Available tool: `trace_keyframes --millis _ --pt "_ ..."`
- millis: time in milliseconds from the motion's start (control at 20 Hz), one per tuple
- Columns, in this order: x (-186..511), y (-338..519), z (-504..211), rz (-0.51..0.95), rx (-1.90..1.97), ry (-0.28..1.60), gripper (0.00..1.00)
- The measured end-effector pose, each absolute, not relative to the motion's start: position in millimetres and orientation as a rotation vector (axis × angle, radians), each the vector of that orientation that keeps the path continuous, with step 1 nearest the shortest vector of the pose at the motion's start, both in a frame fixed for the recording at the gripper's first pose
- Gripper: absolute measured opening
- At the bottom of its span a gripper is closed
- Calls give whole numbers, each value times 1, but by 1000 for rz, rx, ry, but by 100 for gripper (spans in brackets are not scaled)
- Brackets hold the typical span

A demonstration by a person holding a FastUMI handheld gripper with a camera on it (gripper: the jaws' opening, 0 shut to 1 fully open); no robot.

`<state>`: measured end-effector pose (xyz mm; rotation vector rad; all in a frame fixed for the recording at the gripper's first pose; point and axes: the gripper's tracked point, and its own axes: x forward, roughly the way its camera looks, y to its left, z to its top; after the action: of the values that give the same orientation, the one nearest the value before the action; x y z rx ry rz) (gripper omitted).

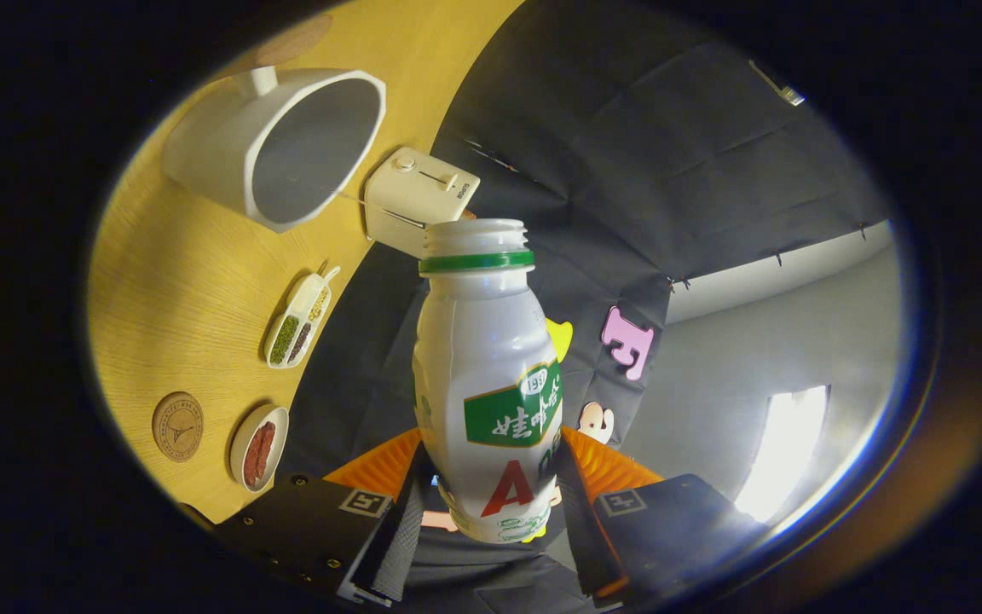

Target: Take the bottle from table, then pour the juice into the cup, finally place the bottle on the coaster

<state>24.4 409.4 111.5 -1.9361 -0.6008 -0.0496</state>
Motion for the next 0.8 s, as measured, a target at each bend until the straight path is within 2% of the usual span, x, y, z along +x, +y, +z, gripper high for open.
trace_keyframes --millis 450,800 --pt "22 410 107 -45 -1959 -617 73" --pt "39 390 94 87 -1654 -393 73"
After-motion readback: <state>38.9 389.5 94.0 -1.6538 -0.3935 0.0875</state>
